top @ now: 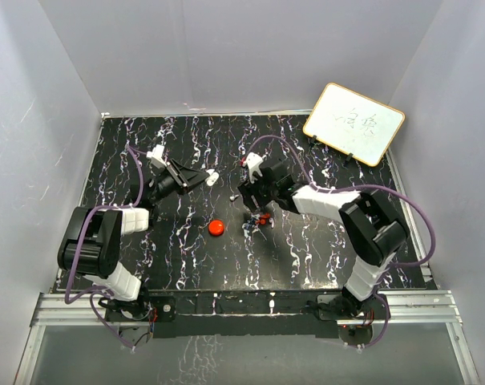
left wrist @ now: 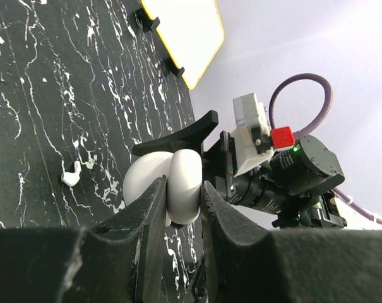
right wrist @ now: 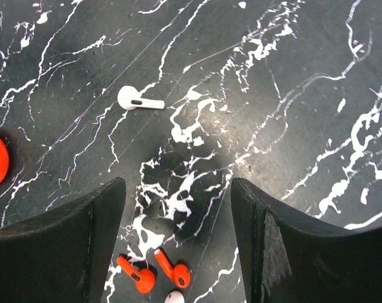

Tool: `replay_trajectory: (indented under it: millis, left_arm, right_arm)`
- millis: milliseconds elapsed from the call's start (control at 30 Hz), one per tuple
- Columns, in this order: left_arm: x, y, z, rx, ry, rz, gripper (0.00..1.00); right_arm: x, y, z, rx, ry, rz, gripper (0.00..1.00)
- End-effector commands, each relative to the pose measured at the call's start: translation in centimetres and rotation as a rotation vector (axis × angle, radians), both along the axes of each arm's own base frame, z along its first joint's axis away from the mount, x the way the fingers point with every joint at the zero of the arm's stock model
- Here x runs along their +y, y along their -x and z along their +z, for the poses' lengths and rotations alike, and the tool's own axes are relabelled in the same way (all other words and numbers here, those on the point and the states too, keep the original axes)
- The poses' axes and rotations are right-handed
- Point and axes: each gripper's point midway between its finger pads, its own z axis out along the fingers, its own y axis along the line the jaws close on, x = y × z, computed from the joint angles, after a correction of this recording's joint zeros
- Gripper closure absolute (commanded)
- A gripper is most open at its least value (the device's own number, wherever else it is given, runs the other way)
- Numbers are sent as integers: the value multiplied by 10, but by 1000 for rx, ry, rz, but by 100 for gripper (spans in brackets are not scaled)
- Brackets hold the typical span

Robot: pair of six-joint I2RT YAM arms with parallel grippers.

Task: Insert the wireless bluetooth earbuds into the charging case
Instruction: Pick up the earbud from the center of the board.

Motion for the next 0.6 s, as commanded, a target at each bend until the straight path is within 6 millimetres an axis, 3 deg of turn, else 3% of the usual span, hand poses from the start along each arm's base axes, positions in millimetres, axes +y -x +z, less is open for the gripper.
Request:
replay_trajectory:
  millis: [0,567]
  left_arm:
    - [6,5,11,-34,-1,-3,100]
    - [13,9,8,-28,11,9,100]
  right_arm:
    - [13,-20,8,-90,72,52,34]
    - [51,-12,-11,-76,5,302,32]
